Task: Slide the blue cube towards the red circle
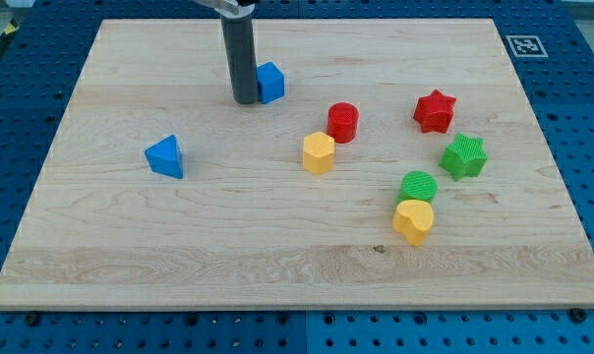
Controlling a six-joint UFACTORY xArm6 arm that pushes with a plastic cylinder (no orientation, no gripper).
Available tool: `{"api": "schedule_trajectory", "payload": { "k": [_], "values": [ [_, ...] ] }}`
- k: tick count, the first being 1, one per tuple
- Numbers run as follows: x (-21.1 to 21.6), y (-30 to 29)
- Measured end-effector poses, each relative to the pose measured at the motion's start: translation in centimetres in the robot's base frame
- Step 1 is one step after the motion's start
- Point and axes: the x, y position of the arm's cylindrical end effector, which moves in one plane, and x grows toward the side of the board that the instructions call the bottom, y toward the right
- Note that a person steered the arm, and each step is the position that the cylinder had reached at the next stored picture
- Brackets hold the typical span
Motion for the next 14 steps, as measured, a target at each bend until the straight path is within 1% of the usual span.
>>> {"api": "schedule_trajectory", "payload": {
  "k": [1,2,3,4,5,6,7,8,10,11,12,13,14],
  "values": [
    [-0.9,-2.3],
    [-1.6,-2.8],
    [-4.2,-2.5],
    [-4.6,-0.5],
    [-4.5,-0.1],
    [-3.9,-1.4],
    [-1.9,-2.6],
    [-3.1,-0.7],
    [-1.5,3.1],
    [-1.4,4.0],
    [0.4,3.0],
    [1.5,3.5],
    [1.5,5.2]
  ]
}}
